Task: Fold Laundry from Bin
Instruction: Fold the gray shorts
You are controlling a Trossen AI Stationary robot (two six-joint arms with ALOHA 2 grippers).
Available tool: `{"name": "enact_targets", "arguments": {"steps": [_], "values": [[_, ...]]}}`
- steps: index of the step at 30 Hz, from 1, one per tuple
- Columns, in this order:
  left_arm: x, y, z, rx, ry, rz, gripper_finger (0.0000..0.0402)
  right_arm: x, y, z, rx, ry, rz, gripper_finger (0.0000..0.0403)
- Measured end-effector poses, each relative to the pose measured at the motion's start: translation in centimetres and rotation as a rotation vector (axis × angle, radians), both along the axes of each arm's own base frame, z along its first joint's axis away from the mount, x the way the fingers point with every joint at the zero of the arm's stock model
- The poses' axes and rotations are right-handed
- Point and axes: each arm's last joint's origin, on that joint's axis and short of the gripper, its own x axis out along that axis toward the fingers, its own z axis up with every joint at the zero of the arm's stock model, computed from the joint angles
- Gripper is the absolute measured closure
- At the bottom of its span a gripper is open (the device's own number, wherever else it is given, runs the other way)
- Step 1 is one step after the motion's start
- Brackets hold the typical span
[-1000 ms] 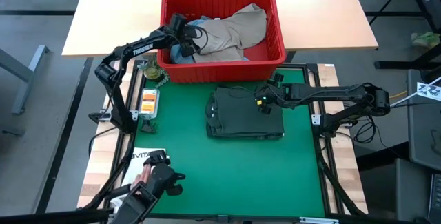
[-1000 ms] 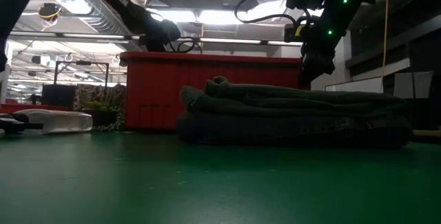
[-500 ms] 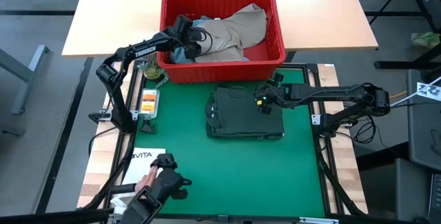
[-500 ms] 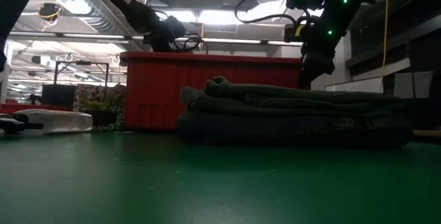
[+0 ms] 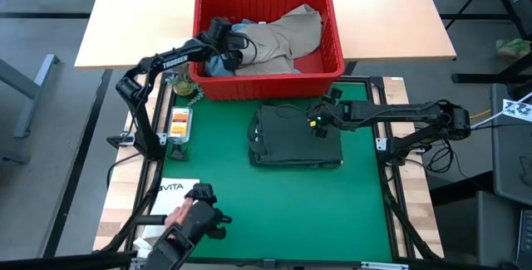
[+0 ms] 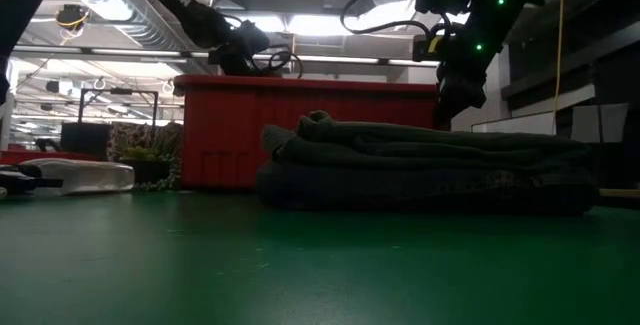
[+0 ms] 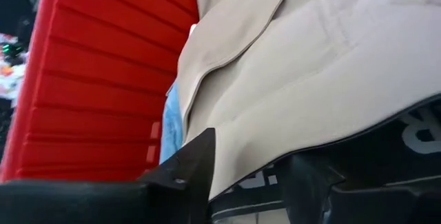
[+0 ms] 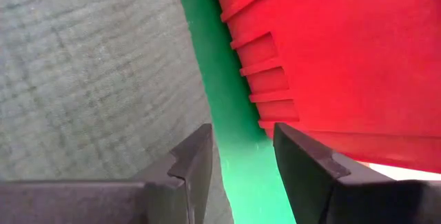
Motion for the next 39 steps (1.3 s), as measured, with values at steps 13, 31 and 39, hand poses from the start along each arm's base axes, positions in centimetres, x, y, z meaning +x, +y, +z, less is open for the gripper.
{"name": "enact_targets", "arguments": {"steps": [13, 31, 39], "values": [[-0.3, 0.3, 0.0, -0.119, -0.218, 0.106, 0.0394, 0.0, 0.0, 0.0, 0.001, 0.0, 0.0, 0.0246], [3.2, -0.4, 10.1, -0.083, -0.707, 0.059, 0.04, 0.0, 0.1, 0.0, 0.024, -0.004, 0.014, 0.0246], [5.3, -3.2, 16.9, 0.016, -0.836, -0.081, 0.0401, 0.0, 0.0, 0.1, -0.009, 0.046, 0.07, 0.0246]]}}
